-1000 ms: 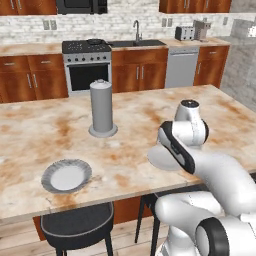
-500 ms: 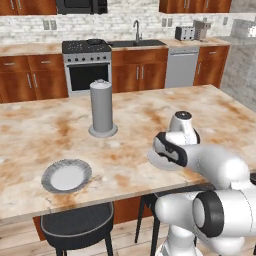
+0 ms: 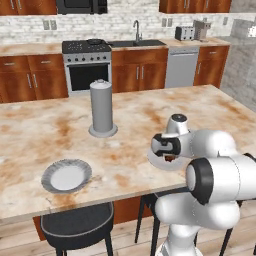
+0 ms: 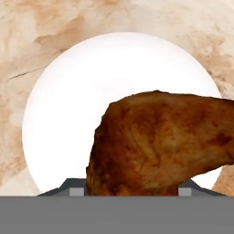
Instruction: Take the chicken drumsticks from the pan and place one on each plate on the dining counter.
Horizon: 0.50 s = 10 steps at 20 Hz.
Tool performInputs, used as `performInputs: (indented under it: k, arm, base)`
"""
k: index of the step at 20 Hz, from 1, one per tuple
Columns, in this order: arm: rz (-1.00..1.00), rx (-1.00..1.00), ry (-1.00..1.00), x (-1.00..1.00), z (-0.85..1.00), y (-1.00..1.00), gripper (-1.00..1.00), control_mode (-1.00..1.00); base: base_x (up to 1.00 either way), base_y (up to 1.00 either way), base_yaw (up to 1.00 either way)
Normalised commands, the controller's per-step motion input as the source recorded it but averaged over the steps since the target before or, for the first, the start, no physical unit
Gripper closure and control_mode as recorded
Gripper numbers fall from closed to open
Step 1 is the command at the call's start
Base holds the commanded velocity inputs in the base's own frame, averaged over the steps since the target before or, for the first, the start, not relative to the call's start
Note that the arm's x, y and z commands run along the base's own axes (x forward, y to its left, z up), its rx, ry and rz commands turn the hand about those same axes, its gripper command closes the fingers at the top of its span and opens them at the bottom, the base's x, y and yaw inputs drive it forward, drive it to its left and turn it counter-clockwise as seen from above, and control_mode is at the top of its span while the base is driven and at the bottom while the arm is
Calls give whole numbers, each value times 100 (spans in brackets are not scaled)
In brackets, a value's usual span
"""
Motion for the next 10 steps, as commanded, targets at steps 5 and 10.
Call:
performInputs:
  k: [5, 10]
  arm:
    - [0, 0, 3, 28, -22, -3, 100, -100]
    - [0, 0, 3, 26, -23, 0, 100, -100]
  base:
    - [0, 0, 0]
    - [0, 0, 0]
